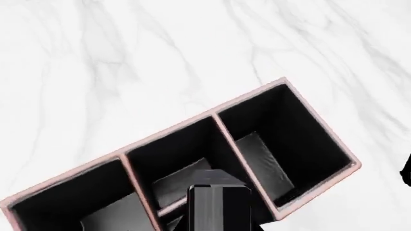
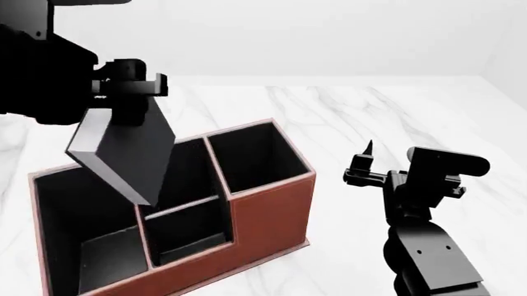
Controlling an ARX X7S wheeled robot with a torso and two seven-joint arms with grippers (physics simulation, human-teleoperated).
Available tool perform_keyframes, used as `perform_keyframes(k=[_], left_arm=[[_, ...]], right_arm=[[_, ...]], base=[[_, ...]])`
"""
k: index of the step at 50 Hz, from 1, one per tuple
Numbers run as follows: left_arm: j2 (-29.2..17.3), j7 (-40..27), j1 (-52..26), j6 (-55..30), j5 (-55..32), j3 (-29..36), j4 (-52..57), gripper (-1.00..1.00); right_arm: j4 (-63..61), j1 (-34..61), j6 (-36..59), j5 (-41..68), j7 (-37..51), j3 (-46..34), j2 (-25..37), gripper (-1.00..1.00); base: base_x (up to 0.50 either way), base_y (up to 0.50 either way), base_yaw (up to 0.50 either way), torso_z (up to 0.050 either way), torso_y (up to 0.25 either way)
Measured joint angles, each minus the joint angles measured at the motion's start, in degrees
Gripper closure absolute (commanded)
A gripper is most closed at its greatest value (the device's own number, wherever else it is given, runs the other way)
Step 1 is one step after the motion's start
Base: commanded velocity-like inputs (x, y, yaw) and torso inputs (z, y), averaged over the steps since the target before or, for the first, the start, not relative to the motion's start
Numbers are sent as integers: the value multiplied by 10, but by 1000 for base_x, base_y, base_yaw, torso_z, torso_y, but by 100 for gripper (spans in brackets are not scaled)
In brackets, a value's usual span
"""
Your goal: Pick up the book and place it in the left compartment of the caddy.
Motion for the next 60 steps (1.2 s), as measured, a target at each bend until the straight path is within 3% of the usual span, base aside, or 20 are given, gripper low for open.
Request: perform_keyframes(k=[13, 30, 42, 60], left_arm=[[4, -117, -1, 129, -27, 35, -23, 100], [10, -183, 7, 165, -49, 86, -36, 100], [0, -198, -9, 170, -59, 142, -30, 100], [3, -168, 2, 171, -45, 184, -43, 100]], right_arm=[[-1, 3, 2, 3, 2, -3, 1, -100], [1, 5, 2, 5, 4, -5, 1, -100], [4, 6, 0, 6, 6, -8, 1, -100], [3, 7, 2, 9, 8, -12, 2, -100]], base=[[0, 0, 0, 0, 1], [0, 0, 0, 0, 1], [0, 0, 0, 0, 1], [0, 0, 0, 0, 1]])
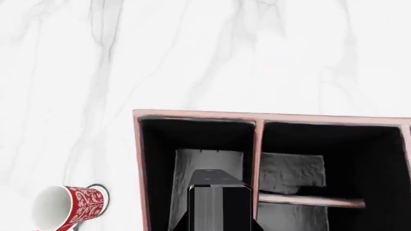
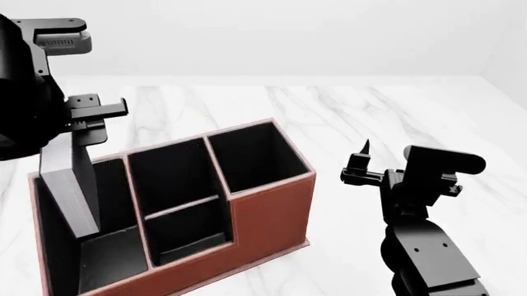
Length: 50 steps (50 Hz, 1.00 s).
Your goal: Pick up the book and place it in the left compartment of the caddy.
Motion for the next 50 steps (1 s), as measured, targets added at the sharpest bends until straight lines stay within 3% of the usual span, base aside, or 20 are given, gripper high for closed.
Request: perform_keyframes(k=[25, 50], left_arm=[[21, 104, 92, 6, 63, 27, -66, 100], [29, 156, 160, 16, 98, 43, -98, 100]], right_arm=[[-1, 2, 2, 6, 3, -2, 3, -100], [2, 0, -1, 10, 5, -4, 6, -100]], base=[[0, 0, 0, 1, 1], [0, 0, 0, 0, 1]])
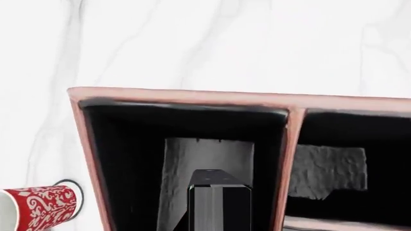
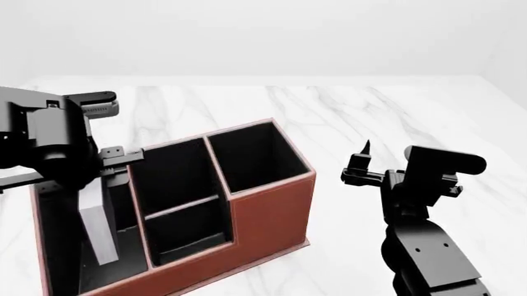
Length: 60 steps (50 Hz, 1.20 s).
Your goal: Pick up the book and place it in the left compartment of the caddy.
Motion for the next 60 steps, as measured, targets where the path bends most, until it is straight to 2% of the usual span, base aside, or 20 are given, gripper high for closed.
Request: perform_keyframes(k=[60], left_arm=[[34, 100, 118, 27, 71, 27, -101, 100]], right_arm=[[3, -2, -5, 12, 5, -3, 8, -100]], base=[[0, 0, 0, 0, 1]])
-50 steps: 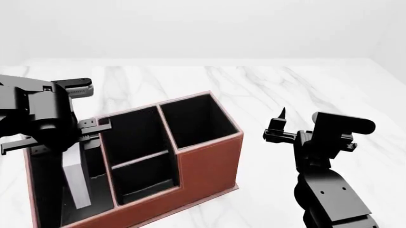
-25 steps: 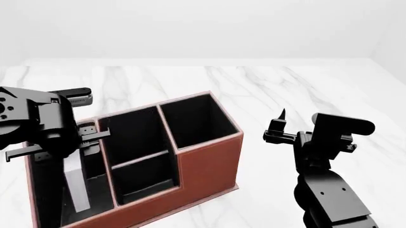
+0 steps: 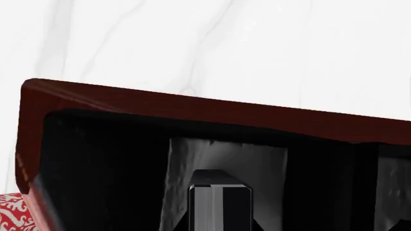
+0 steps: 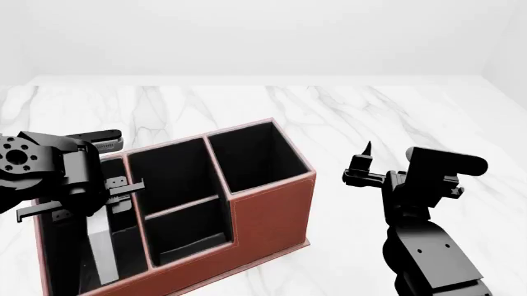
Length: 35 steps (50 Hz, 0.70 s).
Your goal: Pick up the book and place it in the left compartment of the caddy.
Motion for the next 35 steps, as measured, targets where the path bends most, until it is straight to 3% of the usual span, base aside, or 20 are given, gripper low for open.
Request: perform_keyframes(k=[1, 2, 25, 35], left_arm=[[0, 3, 1, 0, 2, 0, 0, 100], [0, 6, 2, 0, 3, 0, 1, -100], [-4, 2, -13, -8, 27, 2, 16, -100], [-35, -41, -73, -15, 15, -21, 95, -100]], right_arm=[[0, 0, 0, 0, 0, 0, 0, -100], [0, 0, 0, 0, 0, -1, 0, -100], [7, -1, -6, 3, 0, -5, 0, -100], [5, 0, -5, 4, 1, -7, 1, -100]], base=[[0, 0, 0, 0, 0], [0, 0, 0, 0, 10], [0, 0, 0, 0, 0], [0, 0, 0, 0, 0]])
